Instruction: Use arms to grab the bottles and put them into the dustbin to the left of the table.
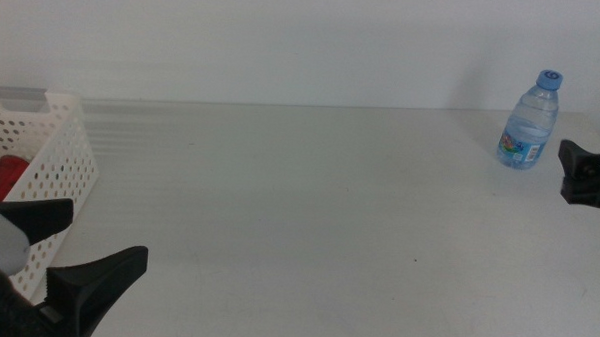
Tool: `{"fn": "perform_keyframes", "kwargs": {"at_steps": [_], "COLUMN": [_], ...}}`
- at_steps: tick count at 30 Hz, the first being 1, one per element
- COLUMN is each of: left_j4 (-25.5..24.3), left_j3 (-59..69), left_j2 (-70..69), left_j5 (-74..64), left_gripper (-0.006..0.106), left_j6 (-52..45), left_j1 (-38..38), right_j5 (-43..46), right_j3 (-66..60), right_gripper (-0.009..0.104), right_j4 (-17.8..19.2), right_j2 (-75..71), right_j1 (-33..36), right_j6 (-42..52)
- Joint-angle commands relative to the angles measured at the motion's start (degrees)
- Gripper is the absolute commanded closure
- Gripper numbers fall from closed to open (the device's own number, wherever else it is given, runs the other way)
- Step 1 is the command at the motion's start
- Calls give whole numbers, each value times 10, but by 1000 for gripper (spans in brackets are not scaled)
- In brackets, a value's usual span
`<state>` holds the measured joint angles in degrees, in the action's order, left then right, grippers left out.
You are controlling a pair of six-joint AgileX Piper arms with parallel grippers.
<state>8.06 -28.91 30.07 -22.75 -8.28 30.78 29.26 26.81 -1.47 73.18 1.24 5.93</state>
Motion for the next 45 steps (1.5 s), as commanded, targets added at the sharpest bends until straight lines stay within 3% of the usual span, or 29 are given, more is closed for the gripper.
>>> {"fn": "perform_keyframes", "kwargs": {"at_steps": [1, 12, 20, 45], "left_j4": [7, 7, 7, 7], "left_j3": [-16, -16, -16, -16], "left_j2": [2, 2, 2, 2], "left_j5": [41, 41, 41, 41], "left_gripper": [10, 10, 10, 10], "left_j6": [7, 7, 7, 7], "left_j1": [4, 4, 4, 4], "right_j5": [128, 370, 346, 261], "right_j3": [13, 37, 142, 408], "right_gripper": [25, 25, 25, 25], "right_j4": [6, -6, -60, -46], "right_j2": [30, 207, 306, 519], "right_j1": [-3, -3, -5, -28], "right_j6": [7, 24, 25, 25]}}
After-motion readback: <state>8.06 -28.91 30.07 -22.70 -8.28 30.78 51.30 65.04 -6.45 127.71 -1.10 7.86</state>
